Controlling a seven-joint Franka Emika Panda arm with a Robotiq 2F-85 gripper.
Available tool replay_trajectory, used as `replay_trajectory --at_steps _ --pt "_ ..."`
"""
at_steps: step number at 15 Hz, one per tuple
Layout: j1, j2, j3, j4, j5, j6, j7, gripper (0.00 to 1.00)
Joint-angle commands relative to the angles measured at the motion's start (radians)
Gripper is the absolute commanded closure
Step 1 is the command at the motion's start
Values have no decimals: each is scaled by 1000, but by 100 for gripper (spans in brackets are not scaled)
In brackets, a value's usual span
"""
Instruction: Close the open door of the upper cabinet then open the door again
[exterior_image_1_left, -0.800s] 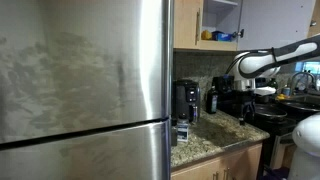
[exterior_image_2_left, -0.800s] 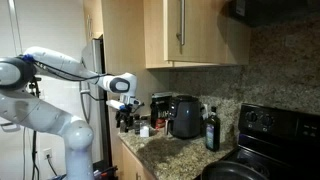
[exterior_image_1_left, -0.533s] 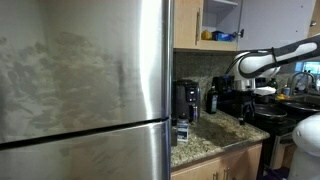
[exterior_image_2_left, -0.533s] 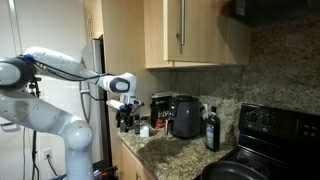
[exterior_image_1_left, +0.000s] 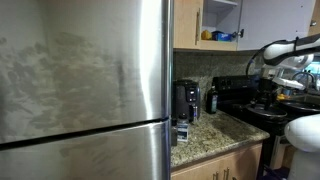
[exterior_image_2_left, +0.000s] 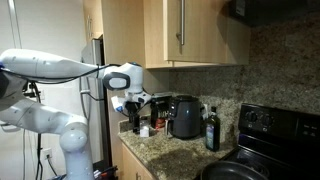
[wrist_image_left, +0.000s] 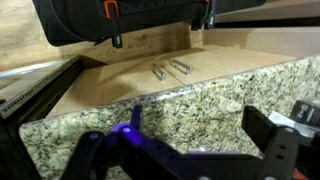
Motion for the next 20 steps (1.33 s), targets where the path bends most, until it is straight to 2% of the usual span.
replay_trajectory --at_steps 1,2,4,5,7,14,15,18,20 --pt "-142 -83 -167 20 -3 -65 -76 0" --pt "-98 -36 -93 16 4 -27 -46 0" --pt "-148 -76 -163 19 3 -48 -78 0" --pt "-153 -89 -170 19 3 -52 -79 0" --pt "-181 -87 -205 40 48 2 -27 0" --pt "-305 -127 -372 179 138 -22 17 0" --pt "-287 -110 -346 151 110 -11 -9 0" --pt "-303 -137 -373 175 129 -12 3 0" --pt "-294 -97 -390 217 193 59 73 0"
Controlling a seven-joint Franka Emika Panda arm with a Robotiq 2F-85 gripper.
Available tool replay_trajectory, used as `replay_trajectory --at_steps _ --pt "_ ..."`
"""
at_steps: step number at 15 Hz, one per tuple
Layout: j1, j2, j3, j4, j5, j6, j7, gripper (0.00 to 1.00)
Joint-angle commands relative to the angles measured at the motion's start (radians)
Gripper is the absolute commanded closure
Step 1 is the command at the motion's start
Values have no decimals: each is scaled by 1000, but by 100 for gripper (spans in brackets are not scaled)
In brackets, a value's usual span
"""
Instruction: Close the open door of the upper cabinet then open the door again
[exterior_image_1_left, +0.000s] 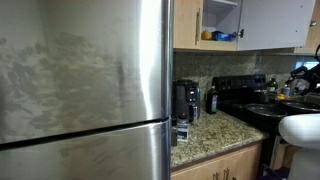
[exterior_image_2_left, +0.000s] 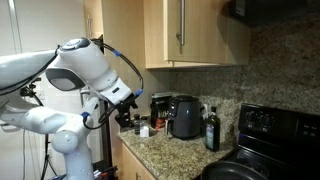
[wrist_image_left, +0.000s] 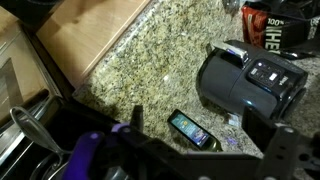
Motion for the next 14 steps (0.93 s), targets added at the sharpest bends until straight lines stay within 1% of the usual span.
replay_trajectory --at_steps 1,7,8,9,12,14 --pt "7 70 -30 83 94 69 81 0" --pt "-16 92 -114 268 226 84 228 0" --pt "-17 69 -125 274 259 104 240 0" --pt "-17 63 -108 242 224 79 203 0" --pt "-17 59 -126 279 251 81 223 0" --pt "-23 98 -127 300 307 177 297 0"
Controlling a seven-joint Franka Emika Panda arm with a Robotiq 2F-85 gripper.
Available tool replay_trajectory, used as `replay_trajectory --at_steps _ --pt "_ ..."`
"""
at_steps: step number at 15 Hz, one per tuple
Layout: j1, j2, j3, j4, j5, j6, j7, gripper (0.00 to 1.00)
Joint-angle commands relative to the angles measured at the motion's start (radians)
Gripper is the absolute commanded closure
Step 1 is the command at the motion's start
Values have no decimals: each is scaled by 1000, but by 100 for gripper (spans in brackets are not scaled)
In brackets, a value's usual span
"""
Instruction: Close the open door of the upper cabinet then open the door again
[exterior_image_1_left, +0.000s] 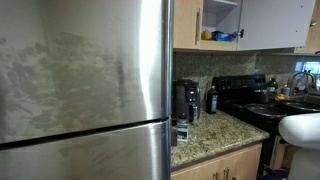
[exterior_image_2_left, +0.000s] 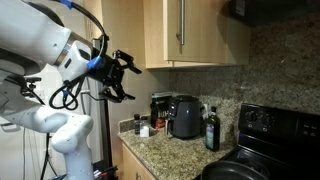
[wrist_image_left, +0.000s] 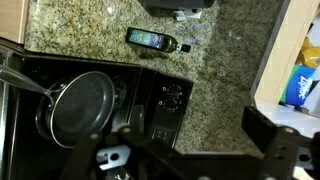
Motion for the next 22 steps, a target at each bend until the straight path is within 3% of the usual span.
replay_trajectory --at_steps 1,6,7,11,17,22 --pt "-14 69 -11 57 83 92 86 0" --pt "-11 106 -42 150 172 215 232 0" --pt "-15 64 -33 112 142 170 183 0" --pt "-15 85 -20 126 178 236 219 0" --pt "133 122 54 238 492 459 319 0" --pt "205 190 120 294 641 609 292 0"
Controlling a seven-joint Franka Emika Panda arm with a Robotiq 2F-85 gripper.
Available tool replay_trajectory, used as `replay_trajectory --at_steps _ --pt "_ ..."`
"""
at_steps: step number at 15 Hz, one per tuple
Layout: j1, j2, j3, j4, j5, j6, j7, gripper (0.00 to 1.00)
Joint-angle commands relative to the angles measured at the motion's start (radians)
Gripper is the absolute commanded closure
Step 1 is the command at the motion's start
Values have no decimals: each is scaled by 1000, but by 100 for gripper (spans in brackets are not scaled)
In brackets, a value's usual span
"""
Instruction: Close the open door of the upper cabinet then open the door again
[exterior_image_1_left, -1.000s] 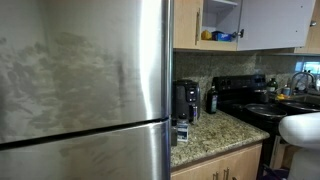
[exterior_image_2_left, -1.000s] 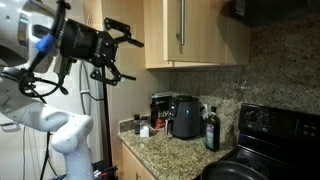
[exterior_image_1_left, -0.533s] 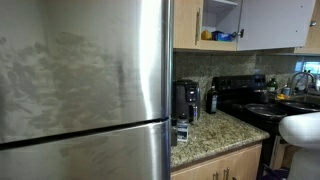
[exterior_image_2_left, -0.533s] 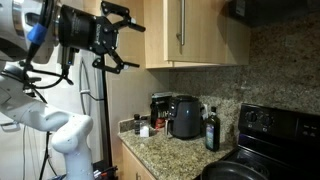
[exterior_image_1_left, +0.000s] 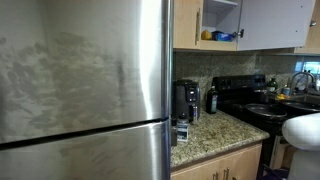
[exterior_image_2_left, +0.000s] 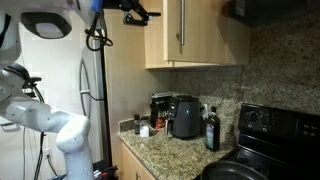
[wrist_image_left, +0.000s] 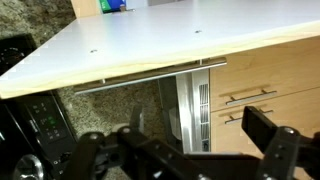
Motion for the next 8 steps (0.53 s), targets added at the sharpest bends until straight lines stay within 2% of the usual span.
replay_trajectory --at_steps 1,4,8 --pt "25 91 34 55 96 83 -10 0" --pt "32 138 65 62 126 93 -3 0" --pt "-29 160 135 -3 52 -80 74 0"
